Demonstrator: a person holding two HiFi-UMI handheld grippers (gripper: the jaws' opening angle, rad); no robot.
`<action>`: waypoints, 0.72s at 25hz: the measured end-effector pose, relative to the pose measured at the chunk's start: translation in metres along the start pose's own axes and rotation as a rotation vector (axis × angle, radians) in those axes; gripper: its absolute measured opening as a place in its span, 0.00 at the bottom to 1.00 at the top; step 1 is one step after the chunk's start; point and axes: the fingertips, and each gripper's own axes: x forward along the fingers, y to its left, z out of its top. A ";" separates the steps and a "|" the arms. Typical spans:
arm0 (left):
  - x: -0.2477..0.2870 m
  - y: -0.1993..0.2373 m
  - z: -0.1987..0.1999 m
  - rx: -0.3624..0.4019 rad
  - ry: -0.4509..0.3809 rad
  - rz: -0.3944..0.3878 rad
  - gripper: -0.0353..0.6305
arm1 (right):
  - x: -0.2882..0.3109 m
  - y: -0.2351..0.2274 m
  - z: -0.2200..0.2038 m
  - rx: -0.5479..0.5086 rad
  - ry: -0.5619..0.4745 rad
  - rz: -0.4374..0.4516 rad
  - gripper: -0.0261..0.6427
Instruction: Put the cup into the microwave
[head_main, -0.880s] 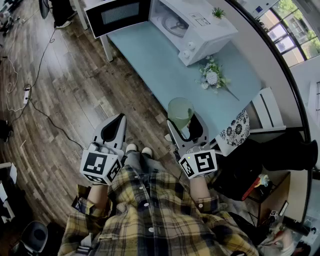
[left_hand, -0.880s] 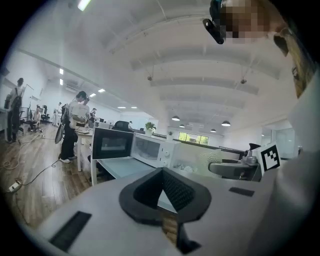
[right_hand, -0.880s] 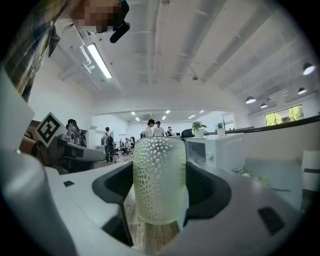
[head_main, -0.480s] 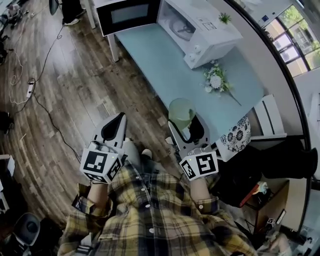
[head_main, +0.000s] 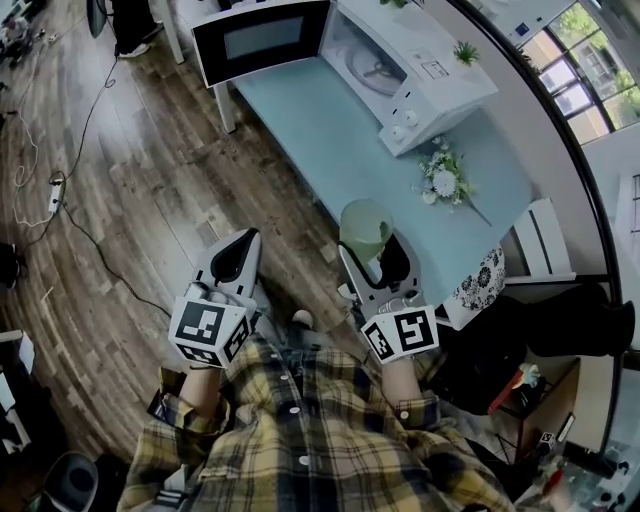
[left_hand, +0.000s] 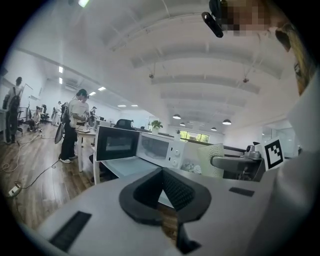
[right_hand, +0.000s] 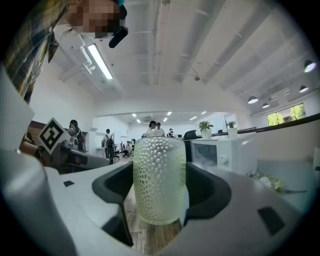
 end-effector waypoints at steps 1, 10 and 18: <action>0.007 0.010 0.004 0.007 0.009 -0.011 0.04 | 0.011 -0.001 0.000 0.005 0.002 -0.015 0.53; 0.053 0.107 0.037 0.032 0.048 -0.064 0.04 | 0.114 0.001 0.001 0.026 0.017 -0.095 0.53; 0.074 0.176 0.050 0.051 0.061 -0.081 0.04 | 0.177 0.009 -0.003 0.047 0.015 -0.143 0.53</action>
